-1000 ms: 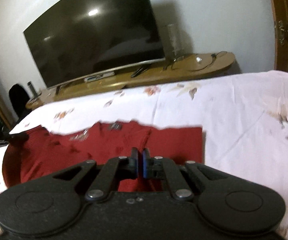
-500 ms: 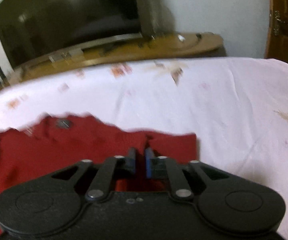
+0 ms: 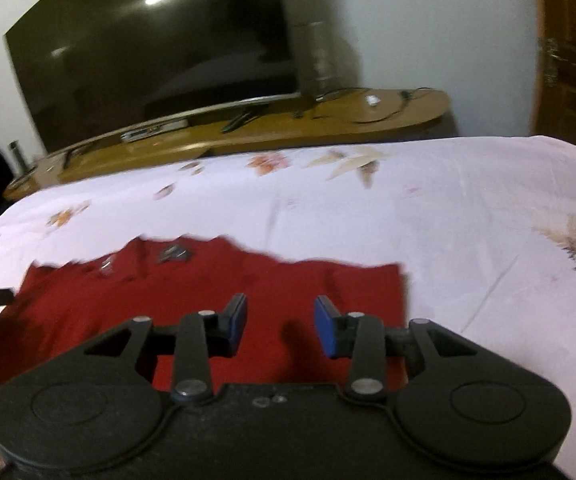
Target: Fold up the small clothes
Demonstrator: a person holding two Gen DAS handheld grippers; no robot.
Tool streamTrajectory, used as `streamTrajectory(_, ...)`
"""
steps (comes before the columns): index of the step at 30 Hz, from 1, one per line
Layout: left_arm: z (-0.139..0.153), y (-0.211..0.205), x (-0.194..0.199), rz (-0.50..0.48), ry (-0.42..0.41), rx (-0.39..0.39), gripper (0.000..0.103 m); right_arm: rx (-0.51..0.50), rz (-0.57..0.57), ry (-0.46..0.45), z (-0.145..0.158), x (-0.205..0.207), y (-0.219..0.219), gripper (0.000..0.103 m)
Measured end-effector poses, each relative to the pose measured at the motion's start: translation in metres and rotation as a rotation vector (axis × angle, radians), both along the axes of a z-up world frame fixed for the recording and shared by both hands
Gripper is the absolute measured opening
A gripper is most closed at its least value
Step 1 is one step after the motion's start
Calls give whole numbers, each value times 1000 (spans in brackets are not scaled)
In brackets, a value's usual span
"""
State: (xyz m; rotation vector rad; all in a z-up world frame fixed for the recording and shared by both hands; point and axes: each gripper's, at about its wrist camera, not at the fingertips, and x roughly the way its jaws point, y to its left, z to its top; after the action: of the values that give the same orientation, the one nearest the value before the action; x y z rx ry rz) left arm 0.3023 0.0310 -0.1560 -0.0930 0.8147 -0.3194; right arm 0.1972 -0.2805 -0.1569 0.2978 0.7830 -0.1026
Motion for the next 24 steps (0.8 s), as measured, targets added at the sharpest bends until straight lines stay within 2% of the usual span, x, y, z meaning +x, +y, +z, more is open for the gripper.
streamTrajectory(4, -23, -14, -1, 4, 49, 78, 4, -78, 36, 69, -19, 0, 22, 36)
streamTrajectory(6, -29, -12, -3, 11, 34, 76, 4, -84, 20, 113, -34, 1, 19, 35)
streamTrajectory(8, -26, -11, -3, 21, 46, 71, 4, -72, 9, 106, -39, -1, 16, 34)
streamTrajectory(17, -7, -10, -13, 17, 15, 123, 5, -17, 6, 54, -10, -16, 28, 37)
streamTrajectory(24, -5, -6, -20, 5, 3, 144, 5, -19, 19, 60, -9, -23, 42, 37)
